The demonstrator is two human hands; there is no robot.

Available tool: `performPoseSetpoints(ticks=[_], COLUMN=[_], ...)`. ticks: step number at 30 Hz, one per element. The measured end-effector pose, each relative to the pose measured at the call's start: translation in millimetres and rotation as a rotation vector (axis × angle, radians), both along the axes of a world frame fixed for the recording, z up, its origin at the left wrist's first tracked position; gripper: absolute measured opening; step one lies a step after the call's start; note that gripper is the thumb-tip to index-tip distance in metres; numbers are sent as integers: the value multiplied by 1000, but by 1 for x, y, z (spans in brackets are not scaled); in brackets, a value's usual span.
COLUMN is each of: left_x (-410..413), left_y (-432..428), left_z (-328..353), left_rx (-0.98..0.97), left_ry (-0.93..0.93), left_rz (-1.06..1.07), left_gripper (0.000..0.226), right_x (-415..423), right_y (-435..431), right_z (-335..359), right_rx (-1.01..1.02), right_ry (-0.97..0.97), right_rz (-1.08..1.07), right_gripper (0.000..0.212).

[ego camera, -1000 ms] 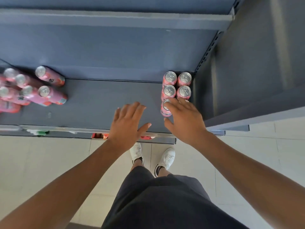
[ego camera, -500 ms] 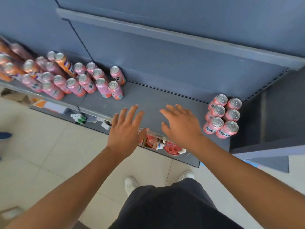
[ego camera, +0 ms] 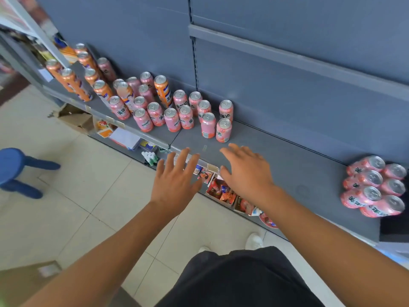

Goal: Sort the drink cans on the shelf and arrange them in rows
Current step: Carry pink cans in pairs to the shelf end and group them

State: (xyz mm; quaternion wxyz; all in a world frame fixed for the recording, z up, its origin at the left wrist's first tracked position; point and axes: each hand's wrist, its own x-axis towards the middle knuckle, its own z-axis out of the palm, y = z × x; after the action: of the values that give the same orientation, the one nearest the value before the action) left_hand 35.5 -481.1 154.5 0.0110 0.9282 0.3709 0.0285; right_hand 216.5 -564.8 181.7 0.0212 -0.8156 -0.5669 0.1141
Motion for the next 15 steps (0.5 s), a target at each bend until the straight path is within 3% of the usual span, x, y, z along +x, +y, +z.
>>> performPoseSetpoints(ticks=[15], left_x=[33], left_y=[106], left_z=[-31], left_rx=[-144], left_ry=[120], left_rz=[97], left_gripper=[61], right_x=[48], right_y=[111], right_z=[-42], right_rx=[-43], right_ry=[81], right_rz=[-27], right_gripper=[43])
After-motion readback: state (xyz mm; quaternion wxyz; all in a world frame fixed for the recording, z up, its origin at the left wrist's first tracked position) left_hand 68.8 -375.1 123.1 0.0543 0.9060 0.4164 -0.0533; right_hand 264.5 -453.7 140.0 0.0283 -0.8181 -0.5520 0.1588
